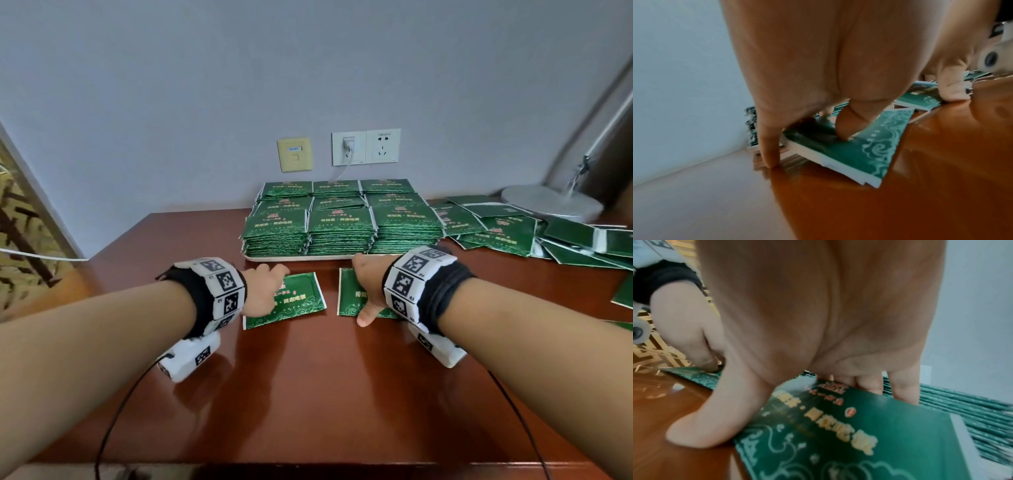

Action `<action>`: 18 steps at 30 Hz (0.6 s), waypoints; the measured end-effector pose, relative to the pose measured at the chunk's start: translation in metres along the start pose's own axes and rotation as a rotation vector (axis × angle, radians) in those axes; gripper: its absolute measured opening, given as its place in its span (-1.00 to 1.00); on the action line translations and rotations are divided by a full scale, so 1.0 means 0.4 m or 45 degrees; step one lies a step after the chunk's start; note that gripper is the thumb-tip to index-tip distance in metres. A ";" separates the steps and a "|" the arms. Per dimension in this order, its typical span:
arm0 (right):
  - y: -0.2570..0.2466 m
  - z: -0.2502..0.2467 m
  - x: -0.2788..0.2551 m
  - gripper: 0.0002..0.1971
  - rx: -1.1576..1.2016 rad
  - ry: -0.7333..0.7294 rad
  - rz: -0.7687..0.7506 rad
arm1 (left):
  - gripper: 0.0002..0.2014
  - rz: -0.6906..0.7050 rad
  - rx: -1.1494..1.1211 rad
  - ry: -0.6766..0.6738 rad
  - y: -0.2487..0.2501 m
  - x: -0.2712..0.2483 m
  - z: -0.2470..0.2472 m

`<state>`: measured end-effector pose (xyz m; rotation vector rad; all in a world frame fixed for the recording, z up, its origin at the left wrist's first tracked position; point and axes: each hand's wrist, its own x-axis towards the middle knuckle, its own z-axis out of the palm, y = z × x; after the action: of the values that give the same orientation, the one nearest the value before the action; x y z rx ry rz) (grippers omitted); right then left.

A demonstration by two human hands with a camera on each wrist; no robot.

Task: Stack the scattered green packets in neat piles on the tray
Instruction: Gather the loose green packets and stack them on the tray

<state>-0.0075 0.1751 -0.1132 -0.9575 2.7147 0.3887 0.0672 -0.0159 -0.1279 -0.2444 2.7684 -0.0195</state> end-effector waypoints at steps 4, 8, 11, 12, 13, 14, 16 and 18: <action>-0.014 0.000 0.008 -0.03 -0.084 0.050 0.008 | -0.24 -0.047 -0.054 -0.005 -0.008 0.006 0.009; -0.021 -0.009 0.006 -0.02 -0.185 0.117 -0.020 | 0.17 0.085 -0.050 0.005 -0.030 -0.003 -0.019; -0.013 -0.026 0.001 0.03 -0.188 0.135 -0.025 | 0.10 0.110 -0.086 0.086 -0.037 0.000 -0.050; -0.013 -0.031 0.001 0.04 -0.180 0.138 -0.025 | 0.07 0.119 -0.085 0.113 -0.037 0.000 -0.063; -0.015 -0.036 0.001 0.04 -0.175 0.147 -0.025 | 0.04 0.132 -0.078 0.143 -0.040 0.002 -0.077; -0.017 -0.040 0.004 0.03 -0.173 0.159 -0.025 | 0.03 0.141 -0.072 0.175 -0.044 0.004 -0.092; -0.021 -0.054 0.012 -0.03 -0.154 0.192 -0.035 | 0.01 0.136 -0.088 0.233 -0.054 0.012 -0.128; -0.018 -0.077 0.023 -0.10 -0.116 0.225 -0.045 | -0.01 0.132 -0.104 0.278 -0.066 0.026 -0.163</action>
<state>-0.0139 0.1543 -0.0884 -1.1125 2.8543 0.4442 0.0391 -0.0450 -0.0696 -0.1256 2.9993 0.0993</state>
